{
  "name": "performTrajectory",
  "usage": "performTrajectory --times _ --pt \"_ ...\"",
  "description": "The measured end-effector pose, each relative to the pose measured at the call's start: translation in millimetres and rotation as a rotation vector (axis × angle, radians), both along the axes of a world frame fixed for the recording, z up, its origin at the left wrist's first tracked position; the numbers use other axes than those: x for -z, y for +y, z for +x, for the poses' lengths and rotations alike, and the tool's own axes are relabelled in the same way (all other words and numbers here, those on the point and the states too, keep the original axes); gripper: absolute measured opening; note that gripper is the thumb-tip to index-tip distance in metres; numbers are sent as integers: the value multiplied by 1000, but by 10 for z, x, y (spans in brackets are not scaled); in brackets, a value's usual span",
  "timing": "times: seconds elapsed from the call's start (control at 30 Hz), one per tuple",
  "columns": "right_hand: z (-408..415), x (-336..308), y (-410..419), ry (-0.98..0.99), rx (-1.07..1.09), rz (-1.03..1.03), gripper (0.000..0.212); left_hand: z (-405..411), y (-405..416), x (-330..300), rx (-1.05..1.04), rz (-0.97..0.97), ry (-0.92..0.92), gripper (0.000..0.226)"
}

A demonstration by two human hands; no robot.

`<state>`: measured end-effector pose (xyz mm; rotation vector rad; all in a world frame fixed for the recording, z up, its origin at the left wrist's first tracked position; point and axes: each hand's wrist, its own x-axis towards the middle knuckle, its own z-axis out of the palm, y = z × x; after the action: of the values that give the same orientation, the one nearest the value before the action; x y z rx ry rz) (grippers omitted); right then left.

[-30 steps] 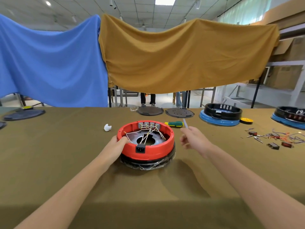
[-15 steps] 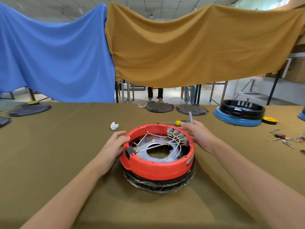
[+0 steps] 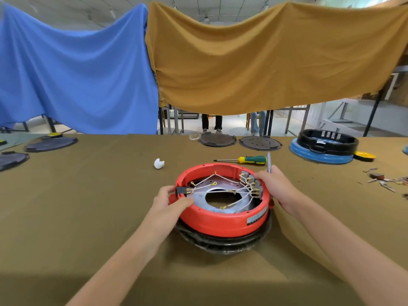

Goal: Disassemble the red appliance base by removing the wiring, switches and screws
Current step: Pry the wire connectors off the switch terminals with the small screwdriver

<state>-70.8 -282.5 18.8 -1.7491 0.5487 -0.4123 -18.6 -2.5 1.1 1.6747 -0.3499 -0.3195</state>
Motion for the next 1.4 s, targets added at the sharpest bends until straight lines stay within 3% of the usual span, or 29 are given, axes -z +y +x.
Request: performTrajectory --times 0.07,0.2,0.3,0.4,0.63,0.83,0.9,0.97,1.27,1.4 --pt "-129 -20 -8 35 42 -37 20 151 11 -40 86 -33 -11 27" --pt "-322 -41 -44 34 156 -197 32 424 -8 -96 332 -21 -79 48" --pt "-368 -48 -84 -54 238 -213 37 549 -52 -74 420 -39 -65 50" --pt "-348 -47 -107 -96 161 -102 41 626 -73 -30 343 -100 -4 42" --pt "-248 -87 -104 -147 -21 94 33 747 -250 -223 452 61 0 42" --pt "-181 -66 -66 -58 -164 -7 27 864 -412 -446 648 256 48 36" --pt "-172 -54 -49 -61 -172 -46 28 871 -399 -499 566 474 -76 27" --pt "-163 -39 -26 -63 -151 -103 33 877 -393 -501 434 618 -151 32" --pt "-88 -26 176 -129 -117 -181 31 975 -723 -491 310 636 -621 33" --pt "20 -88 188 -98 -198 -168 30 982 -721 -503 96 821 -768 34"
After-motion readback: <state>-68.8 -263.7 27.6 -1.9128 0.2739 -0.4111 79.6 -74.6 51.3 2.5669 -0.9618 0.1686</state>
